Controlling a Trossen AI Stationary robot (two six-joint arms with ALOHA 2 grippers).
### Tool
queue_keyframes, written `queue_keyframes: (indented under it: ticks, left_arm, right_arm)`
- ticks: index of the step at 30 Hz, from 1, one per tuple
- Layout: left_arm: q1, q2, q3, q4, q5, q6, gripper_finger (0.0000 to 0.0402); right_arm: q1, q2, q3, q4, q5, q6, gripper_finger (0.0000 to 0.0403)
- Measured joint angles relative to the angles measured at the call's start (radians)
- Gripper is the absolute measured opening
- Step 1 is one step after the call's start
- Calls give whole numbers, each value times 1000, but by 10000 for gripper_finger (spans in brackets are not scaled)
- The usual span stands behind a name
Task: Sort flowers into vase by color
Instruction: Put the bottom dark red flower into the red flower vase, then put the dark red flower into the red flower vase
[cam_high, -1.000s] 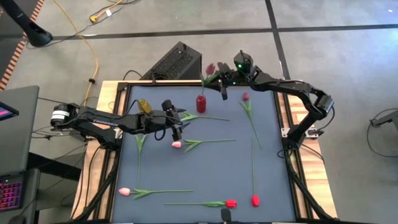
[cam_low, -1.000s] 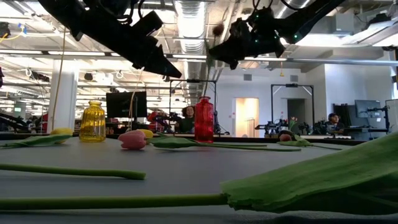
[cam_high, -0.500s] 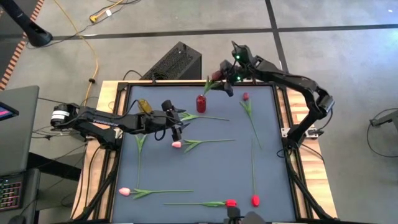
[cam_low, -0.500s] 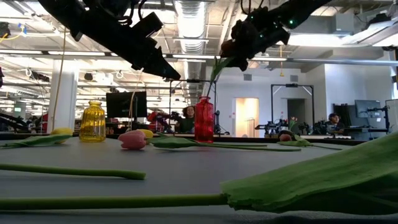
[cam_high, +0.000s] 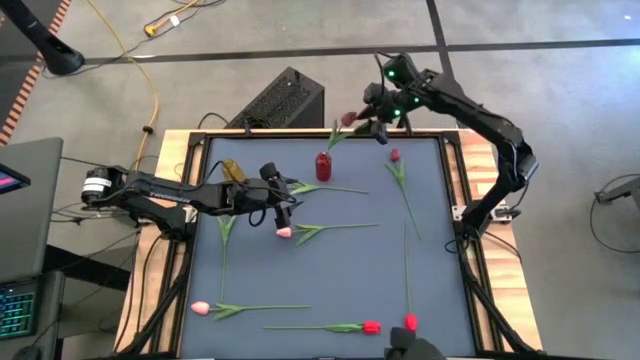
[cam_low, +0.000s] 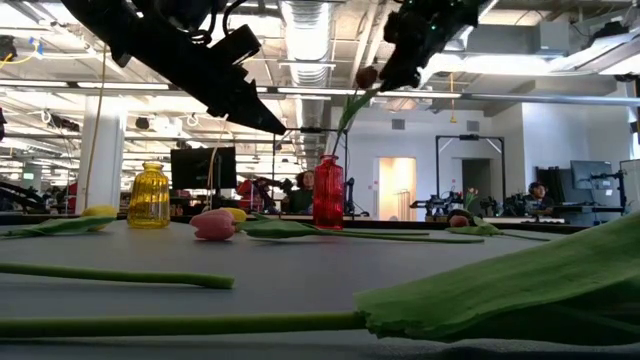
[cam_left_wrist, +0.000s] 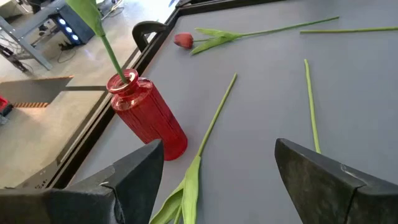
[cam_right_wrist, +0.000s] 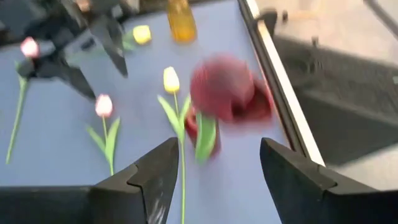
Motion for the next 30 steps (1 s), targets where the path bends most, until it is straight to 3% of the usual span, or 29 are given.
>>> queue_keyframes:
  ticks: [10,16,22,30]
  left_arm:
    - [0,0,0,-1,1,7,295]
    - [0,0,0,-1,10,-2,295]
    - [0,0,0,-1,26,-1,295]
    - [0,0,0,-2,25,18,295]
  right_arm:
    - [-51,0,34,-349,39,4,251]
    - [-62,-1,8,-450,40,70,242]
    - [-51,-28,-173,-453,48,164,236]
    - [-6,-49,-477,-337,150,319,234]
